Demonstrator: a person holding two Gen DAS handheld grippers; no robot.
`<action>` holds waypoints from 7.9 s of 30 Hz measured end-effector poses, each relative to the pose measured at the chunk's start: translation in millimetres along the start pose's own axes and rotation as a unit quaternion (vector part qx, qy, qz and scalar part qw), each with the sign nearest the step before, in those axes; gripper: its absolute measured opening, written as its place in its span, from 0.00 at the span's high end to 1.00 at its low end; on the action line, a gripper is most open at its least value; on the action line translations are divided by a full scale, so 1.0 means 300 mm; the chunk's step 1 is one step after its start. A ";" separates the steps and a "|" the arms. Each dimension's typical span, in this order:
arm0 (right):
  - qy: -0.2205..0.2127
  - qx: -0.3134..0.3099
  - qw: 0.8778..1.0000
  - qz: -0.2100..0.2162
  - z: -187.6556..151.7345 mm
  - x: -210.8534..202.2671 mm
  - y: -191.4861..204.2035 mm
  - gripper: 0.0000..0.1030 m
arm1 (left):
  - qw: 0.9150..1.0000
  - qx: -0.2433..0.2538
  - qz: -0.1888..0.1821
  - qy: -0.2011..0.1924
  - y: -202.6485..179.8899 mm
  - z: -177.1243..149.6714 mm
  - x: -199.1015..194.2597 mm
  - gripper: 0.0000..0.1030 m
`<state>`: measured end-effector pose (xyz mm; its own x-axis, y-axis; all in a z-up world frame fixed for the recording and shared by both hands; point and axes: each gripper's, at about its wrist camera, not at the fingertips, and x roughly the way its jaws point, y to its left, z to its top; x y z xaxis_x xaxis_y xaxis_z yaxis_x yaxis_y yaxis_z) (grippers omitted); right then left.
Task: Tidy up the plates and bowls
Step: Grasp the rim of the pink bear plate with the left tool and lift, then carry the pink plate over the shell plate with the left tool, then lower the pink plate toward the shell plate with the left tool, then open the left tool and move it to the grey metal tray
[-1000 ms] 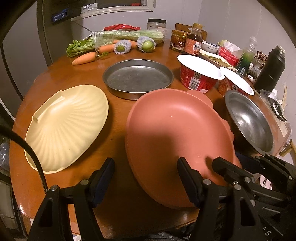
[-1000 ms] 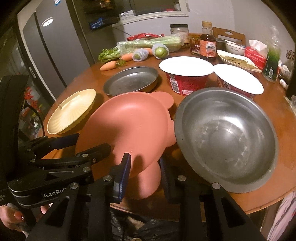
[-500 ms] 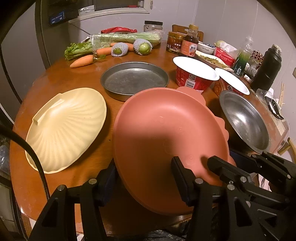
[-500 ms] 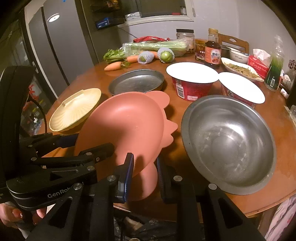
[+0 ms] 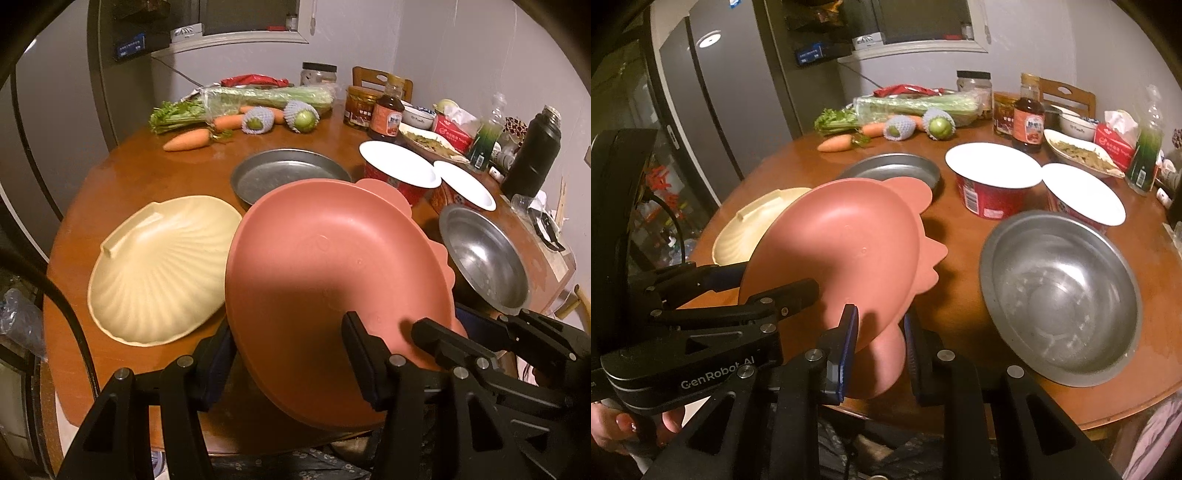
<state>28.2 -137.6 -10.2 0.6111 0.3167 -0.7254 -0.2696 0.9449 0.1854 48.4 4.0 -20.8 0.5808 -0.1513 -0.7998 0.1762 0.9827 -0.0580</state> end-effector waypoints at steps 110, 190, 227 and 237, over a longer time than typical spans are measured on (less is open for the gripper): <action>0.036 -0.031 0.997 0.067 0.168 0.218 0.444 0.62 | 0.996 -0.062 0.055 0.020 0.586 0.079 0.044 0.44; -0.028 0.058 0.998 0.023 0.219 0.079 0.098 0.54 | 0.999 -0.016 0.028 -0.025 0.297 0.166 -0.066 0.38; -0.004 0.128 0.992 -0.018 0.385 0.202 -0.108 0.52 | 0.999 0.028 0.018 0.002 0.205 0.552 0.171 0.38; 0.028 0.137 0.990 -0.018 0.389 0.288 -0.126 0.52 | 0.998 0.050 0.016 0.035 0.159 0.566 0.287 0.38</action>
<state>177.9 -136.4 -2.6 0.5723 0.2846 -0.7691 -0.0326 0.9450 0.3255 241.7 19.6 9.1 0.5303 -0.1087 -0.8408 0.2386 0.9708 0.0250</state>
